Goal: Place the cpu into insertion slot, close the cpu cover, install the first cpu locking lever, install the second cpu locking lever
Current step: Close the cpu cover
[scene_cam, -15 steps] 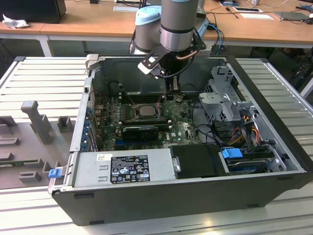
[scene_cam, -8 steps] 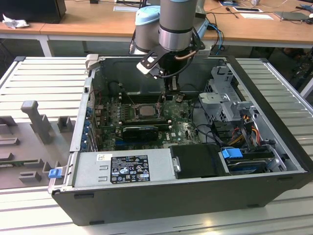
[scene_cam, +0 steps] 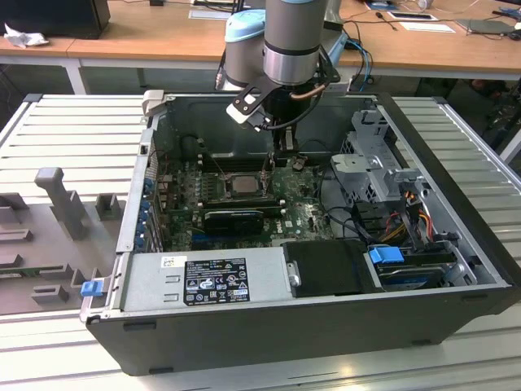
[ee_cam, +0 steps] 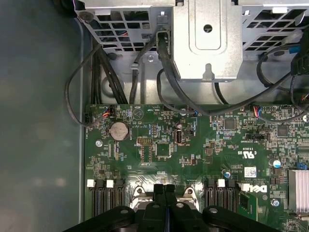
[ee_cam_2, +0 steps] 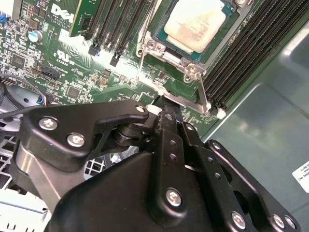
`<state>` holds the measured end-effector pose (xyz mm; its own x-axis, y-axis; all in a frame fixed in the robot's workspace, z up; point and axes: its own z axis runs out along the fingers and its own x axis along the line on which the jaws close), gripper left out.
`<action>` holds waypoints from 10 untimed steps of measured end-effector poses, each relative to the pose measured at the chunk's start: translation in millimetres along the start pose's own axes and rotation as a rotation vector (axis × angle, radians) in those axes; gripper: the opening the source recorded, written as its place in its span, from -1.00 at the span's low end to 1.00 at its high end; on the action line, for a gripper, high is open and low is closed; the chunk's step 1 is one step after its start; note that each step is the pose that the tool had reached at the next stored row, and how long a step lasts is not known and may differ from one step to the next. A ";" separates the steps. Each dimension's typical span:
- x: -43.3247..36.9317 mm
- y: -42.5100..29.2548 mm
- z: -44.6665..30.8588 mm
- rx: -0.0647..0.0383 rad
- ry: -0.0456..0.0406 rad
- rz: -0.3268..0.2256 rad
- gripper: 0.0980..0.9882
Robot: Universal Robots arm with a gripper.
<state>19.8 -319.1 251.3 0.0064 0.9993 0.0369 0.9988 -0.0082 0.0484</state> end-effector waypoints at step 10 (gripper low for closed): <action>0.0 -2.2 -0.1 0.000 0.0000 0.000 -0.98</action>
<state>17.6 -319.2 251.3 0.0065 0.9993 0.0370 0.9988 -0.0083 0.0484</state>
